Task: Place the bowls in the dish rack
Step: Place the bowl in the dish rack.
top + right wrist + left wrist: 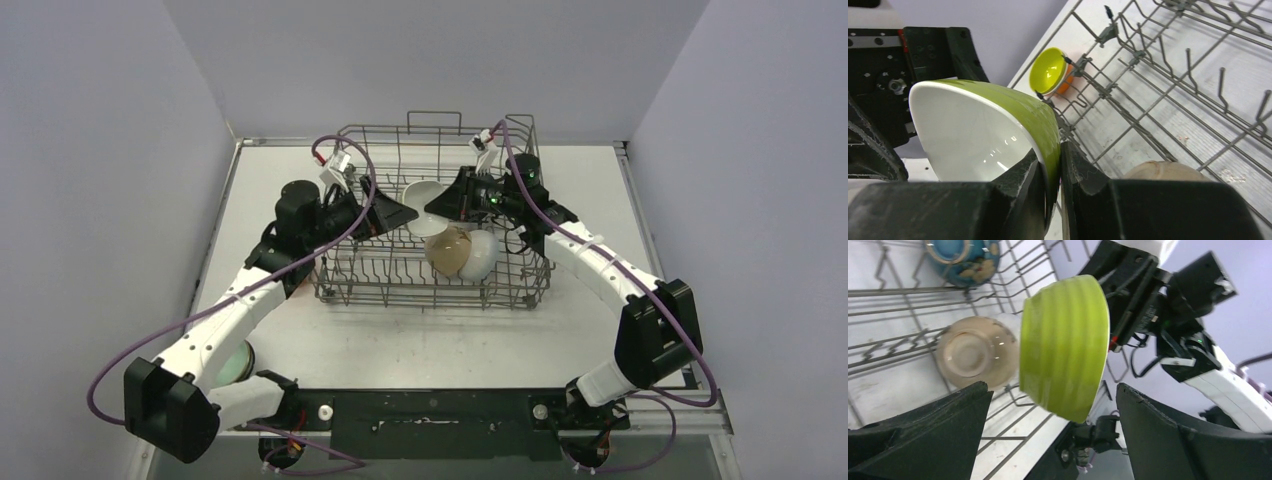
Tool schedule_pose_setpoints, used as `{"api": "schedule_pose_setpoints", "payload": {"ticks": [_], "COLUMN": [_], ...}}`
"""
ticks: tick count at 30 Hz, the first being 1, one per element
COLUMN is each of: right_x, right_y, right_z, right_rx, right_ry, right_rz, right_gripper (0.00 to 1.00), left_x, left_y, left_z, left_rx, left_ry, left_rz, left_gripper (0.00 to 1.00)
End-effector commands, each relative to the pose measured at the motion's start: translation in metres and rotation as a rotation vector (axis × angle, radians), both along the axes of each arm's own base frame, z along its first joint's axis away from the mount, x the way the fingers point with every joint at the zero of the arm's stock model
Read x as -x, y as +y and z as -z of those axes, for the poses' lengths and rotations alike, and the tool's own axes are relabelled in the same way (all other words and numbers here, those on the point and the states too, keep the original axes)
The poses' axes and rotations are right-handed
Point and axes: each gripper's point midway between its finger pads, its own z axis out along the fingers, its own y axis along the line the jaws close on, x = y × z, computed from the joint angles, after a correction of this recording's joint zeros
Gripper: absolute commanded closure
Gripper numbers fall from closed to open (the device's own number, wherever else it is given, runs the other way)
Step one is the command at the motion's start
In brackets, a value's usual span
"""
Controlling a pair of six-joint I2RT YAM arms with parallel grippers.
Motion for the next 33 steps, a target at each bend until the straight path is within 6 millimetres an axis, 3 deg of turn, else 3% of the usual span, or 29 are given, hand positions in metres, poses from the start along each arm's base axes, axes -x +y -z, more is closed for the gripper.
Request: {"api": "schedule_pose_setpoints", "payload": {"ticks": [1,3,10,16,20,24,29,33], "right_x": [0.019,0.02,0.021,0.018,0.012,0.004,-0.009,-0.025], "right_y": [0.008,0.008,0.011,0.008,0.003,-0.003,-0.018,-0.047], "right_z": [-0.072,-0.074,-0.071,-0.067,-0.06,-0.053,-0.042,-0.032], "right_rx": [-0.155,-0.162,-0.145,-0.121,-0.095,-0.053,0.013,0.128], "right_ry": [-0.146,-0.144,-0.135,-0.136,-0.13,-0.133,-0.13,-0.135], "right_rz": [-0.104,-0.105,-0.107,-0.084,-0.053,-0.008,0.069,0.207], "right_gripper": [0.95,0.95,0.95,0.92,0.72,0.43,0.18,0.05], "left_x": [0.009,0.009,0.012,0.011,0.007,-0.002,-0.017,-0.038], "left_y": [-0.016,-0.019,-0.037,-0.039,-0.037,-0.033,-0.031,-0.028], "left_z": [-0.053,-0.055,-0.056,-0.052,-0.053,-0.054,-0.052,-0.039], "left_rx": [0.168,0.188,0.214,0.225,0.238,0.242,0.197,0.096], "left_ry": [-0.137,-0.139,-0.119,-0.097,-0.091,-0.098,-0.105,-0.083], "left_rz": [0.121,0.138,0.199,0.206,0.188,0.158,0.12,0.055], "left_gripper": [0.03,0.0,0.19,0.52,0.78,1.0,1.0,1.0]}}
